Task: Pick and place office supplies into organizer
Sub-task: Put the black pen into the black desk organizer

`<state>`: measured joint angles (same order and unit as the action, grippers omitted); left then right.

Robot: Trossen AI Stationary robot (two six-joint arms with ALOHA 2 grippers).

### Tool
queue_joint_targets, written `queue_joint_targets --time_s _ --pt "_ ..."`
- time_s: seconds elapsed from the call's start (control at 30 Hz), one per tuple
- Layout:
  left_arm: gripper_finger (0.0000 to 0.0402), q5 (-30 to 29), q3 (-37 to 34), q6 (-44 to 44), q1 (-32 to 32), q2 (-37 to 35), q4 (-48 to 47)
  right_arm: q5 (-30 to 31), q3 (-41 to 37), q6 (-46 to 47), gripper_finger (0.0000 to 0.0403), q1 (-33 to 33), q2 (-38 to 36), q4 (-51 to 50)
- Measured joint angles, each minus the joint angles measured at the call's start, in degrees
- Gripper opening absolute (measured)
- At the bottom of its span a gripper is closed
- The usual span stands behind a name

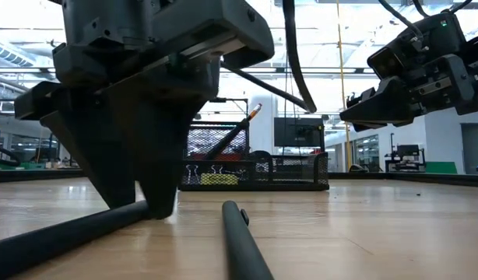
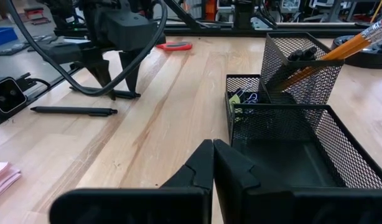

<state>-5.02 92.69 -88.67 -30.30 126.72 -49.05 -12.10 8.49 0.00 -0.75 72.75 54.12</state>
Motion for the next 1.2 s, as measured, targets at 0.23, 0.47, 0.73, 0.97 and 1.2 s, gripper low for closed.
queue_joint_targets --time_s 0.23,0.47,0.73,0.97,1.2 --pt "0.0087 0.1 -0.1 0.7 0.0 0.2 -0.1 0.0 0.0 0.8 0.0004 0.0 0.0 0.0" --pt "0.0041 0.0 -0.1 4.4 0.0 0.2 0.1 0.0 0.0 0.8 0.0004 0.0 0.0 0.0" --pt "0.0057 -3.1 -0.1 13.0 -0.1 -0.7 -3.0 0.0 0.0 0.9 0.0004 0.0 0.0 0.0" --pt "0.004 -16.0 -0.5 20.2 1.6 -6.8 -8.9 0.0 0.0 0.9 0.0004 0.0 0.0 0.0" --pt "0.0046 -30.5 -0.5 27.8 5.4 -17.3 -18.0 0.0 0.0 0.9 0.0004 0.0 0.0 0.0"
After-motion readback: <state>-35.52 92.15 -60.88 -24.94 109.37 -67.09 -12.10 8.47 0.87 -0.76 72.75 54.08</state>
